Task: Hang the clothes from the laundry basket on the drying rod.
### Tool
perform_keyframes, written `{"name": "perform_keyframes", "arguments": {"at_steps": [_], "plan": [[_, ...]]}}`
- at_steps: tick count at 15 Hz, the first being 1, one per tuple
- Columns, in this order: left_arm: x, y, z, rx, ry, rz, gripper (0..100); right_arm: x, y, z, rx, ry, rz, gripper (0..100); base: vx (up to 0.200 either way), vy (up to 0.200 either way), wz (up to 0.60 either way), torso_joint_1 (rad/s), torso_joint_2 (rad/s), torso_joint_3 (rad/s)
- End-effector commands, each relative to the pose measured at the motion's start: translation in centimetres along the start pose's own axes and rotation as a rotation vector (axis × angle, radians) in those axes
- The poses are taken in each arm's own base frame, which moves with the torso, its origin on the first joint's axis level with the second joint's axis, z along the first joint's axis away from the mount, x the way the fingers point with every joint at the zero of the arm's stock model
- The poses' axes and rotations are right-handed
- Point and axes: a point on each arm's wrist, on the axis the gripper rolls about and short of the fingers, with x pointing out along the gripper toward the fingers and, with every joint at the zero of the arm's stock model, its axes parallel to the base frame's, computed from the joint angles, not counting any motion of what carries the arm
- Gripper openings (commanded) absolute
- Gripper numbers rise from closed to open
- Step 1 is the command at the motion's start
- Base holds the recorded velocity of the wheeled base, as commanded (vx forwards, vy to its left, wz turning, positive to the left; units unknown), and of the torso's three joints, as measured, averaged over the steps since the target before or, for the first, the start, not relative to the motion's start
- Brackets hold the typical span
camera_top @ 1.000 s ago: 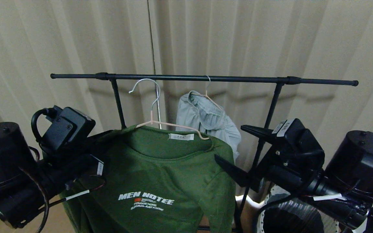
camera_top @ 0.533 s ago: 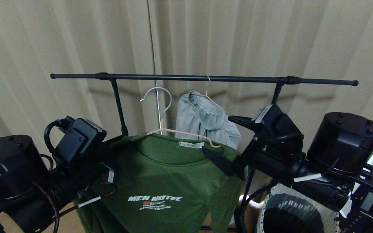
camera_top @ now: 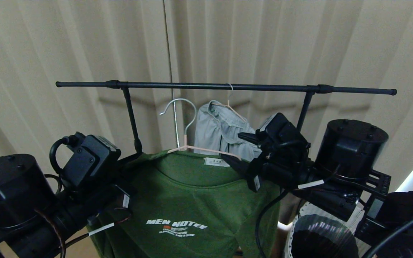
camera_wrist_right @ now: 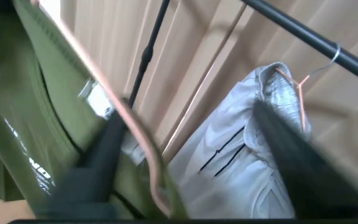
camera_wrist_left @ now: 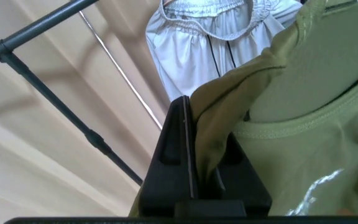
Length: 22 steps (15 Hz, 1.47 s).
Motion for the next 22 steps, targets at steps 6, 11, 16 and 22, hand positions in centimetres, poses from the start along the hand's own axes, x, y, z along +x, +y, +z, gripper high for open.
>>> {"name": "perform_keyframes", "arguments": {"at_steps": [6, 11, 16, 22], "plan": [[-0.4, 0.1, 0.5, -0.003, -0.034, 0.009, 0, 0.1, 0.2, -0.3, 0.000, 0.009, 0.006, 0, 0.000, 0.000, 0.00, 0.000, 0.00, 0.000], [-0.7, -0.2, 0.3, -0.003, -0.030, -0.005, 0, 0.0, 0.2, 0.0, -0.001, -0.003, 0.004, 0, 0.000, 0.000, 0.00, 0.000, 0.00, 0.000], [-1.4, -0.7, 0.5, -0.023, -0.047, -0.035, 100, -0.8, -0.1, 0.7, -0.002, -0.025, -0.019, 0, 0.000, 0.000, 0.00, 0.000, 0.00, 0.000], [-3.5, -0.3, 1.3, -0.046, -0.110, -0.039, 100, -3.1, -1.8, 1.0, -0.093, -0.039, -0.085, 0, 0.000, 0.000, 0.00, 0.000, 0.00, 0.000]]}}
